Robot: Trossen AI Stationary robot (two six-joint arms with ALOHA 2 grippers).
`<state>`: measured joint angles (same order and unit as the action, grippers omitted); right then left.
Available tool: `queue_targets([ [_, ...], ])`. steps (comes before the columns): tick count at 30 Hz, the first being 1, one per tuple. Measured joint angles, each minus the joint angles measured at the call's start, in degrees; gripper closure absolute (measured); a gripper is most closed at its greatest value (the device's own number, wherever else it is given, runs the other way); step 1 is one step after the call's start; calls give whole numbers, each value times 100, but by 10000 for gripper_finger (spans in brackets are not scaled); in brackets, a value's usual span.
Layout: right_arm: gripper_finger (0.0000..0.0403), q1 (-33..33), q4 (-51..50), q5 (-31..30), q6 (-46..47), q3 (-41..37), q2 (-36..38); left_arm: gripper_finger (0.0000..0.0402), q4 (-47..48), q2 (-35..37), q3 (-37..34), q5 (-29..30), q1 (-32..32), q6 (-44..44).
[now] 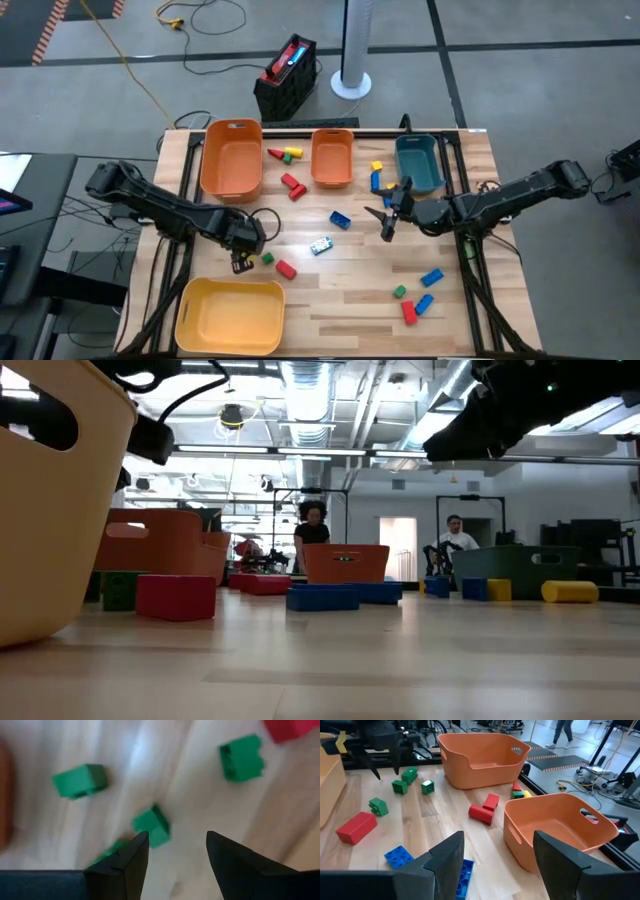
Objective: Sort blocks
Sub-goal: Put the green game piece into the left orange bin
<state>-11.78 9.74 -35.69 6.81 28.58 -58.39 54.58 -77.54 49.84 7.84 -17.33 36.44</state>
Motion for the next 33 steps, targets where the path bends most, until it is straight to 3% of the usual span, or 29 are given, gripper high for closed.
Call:
queue_targets([
  [4, 154, 80, 5, 146, 5, 0, 0, 209, -31, -46, -85, 299, -97, 74],
  [24, 154, 56, 52, 285, 82, 0, 0, 192, -1349, -48, -1093, 389, -42, 331],
  [33, 154, 56, 99, 285, 34, 0, 0, 246, -1756, -39, -1438, 280, 140, 469],
])
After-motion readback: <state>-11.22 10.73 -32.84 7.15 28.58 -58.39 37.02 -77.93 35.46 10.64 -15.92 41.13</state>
